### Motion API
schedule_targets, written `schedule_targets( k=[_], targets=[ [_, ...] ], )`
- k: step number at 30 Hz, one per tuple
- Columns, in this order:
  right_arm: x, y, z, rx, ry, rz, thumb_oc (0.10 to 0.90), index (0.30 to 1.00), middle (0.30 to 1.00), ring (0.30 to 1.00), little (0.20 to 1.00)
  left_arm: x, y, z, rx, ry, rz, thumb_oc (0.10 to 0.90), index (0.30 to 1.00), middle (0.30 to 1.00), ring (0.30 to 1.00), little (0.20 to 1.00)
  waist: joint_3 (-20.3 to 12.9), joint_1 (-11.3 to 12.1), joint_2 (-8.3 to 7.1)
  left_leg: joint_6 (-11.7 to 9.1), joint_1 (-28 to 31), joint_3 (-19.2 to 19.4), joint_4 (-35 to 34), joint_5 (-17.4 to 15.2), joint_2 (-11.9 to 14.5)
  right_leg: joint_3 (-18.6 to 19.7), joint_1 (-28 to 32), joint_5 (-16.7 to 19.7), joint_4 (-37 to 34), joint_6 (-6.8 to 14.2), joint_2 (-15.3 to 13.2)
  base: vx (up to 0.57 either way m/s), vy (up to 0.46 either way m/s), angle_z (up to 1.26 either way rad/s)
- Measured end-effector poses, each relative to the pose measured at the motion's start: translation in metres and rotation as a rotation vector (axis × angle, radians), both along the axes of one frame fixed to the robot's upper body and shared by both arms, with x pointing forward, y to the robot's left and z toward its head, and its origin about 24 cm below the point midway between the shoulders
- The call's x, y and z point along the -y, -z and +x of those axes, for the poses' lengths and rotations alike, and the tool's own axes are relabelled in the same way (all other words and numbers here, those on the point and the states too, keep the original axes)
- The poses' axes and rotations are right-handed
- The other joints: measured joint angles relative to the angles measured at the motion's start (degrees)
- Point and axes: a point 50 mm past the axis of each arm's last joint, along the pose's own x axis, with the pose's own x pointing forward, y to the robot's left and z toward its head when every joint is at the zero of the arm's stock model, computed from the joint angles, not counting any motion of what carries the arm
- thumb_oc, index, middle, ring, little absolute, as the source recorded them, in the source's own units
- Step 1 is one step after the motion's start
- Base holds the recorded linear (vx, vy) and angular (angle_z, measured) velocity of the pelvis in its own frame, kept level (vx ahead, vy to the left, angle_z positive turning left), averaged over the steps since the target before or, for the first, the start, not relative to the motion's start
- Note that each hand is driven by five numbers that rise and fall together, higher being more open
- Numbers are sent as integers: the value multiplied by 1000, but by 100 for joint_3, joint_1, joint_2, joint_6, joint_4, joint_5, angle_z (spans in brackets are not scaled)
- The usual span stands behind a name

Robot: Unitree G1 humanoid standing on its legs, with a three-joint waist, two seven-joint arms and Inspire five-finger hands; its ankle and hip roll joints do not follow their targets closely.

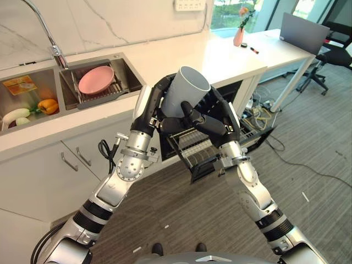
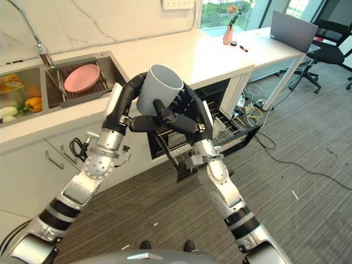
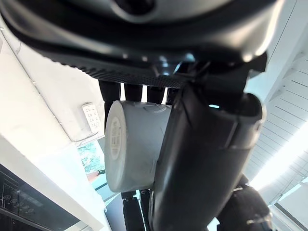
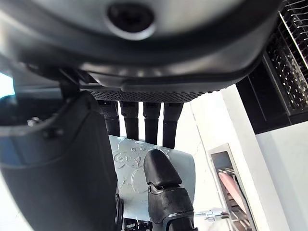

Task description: Place the dishes in the dishwasher.

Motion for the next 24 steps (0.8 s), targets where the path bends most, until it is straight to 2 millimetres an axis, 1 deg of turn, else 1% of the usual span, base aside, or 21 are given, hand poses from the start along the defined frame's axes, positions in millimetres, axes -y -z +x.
schedule_targets(
  k=[3,4,5,6,9,14,16,19,21,23,24],
  targets=[
    [0,2,-1,-15,-3,18,400,300,300,300,300,0,0,0,-3,2,6,400,300,300,300,300,0,-2,0,-7,3,-16,-14,2,-4,-15,11,0,0,0,-5,-3,6,3],
    [0,2,-1,-16,-3,19,400,300,300,300,300,0,1,0,-4,2,7,453,380,380,380,380,0,-1,0,-4,0,-20,-1,5,-6,-17,9,0,0,0,-6,33,0,2],
    [0,2,-1,-17,-3,19,400,300,300,300,300,0,1,0,-5,2,7,685,728,728,728,728,0,-1,0,-9,0,-20,-21,1,-7,-18,10,0,0,0,-9,0,0,0],
    [0,3,-1,-17,-1,19,400,300,300,300,300,-1,1,0,-6,2,7,800,900,900,900,900,0,1,0,-9,0,-21,-22,2,-8,-18,11,-1,0,0,-8,-43,1,0],
    [1,7,-3,-35,3,21,400,300,300,300,300,0,6,-2,-27,5,-3,800,900,900,900,900,0,4,1,-40,1,-30,-23,-18,-8,-29,16,-1,-1,0,-10,14,1,1],
    [12,11,-2,-62,50,41,400,300,300,300,300,3,14,-6,-74,59,24,800,900,900,900,900,3,9,6,-14,-26,-118,-22,3,-18,-97,20,-7,0,-7,-17,5,-5,7],
    [13,13,-2,-69,53,39,400,300,300,300,300,3,16,-7,-79,59,21,800,900,900,900,900,3,5,6,7,-31,-131,-22,22,-17,-112,20,-8,-1,-8,-16,4,-4,4],
    [16,16,0,-86,76,37,400,300,300,300,300,1,19,-9,-86,57,16,800,900,900,900,900,11,22,20,-20,-38,-147,-23,11,-17,-134,25,-14,-1,-13,-15,13,-8,4],
    [25,19,3,-117,152,64,400,300,300,300,300,1,23,-12,-99,65,16,800,900,900,900,900,13,32,25,-34,-46,-158,-24,1,-19,-154,26,-19,-1,-11,-16,10,-6,5],
    [42,21,8,-147,270,113,400,300,300,300,300,4,28,-15,-118,94,25,800,900,900,900,900,21,84,41,-32,-52,-172,-23,3,-29,-166,26,-24,-1,-4,-25,3,-3,5],
    [42,21,8,-147,270,113,400,300,300,300,300,4,28,-15,-118,94,25,800,900,900,900,900,21,84,41,-32,-52,-172,-23,3,-29,-166,26,-24,-1,-4,-25,0,0,0]
  ],
)
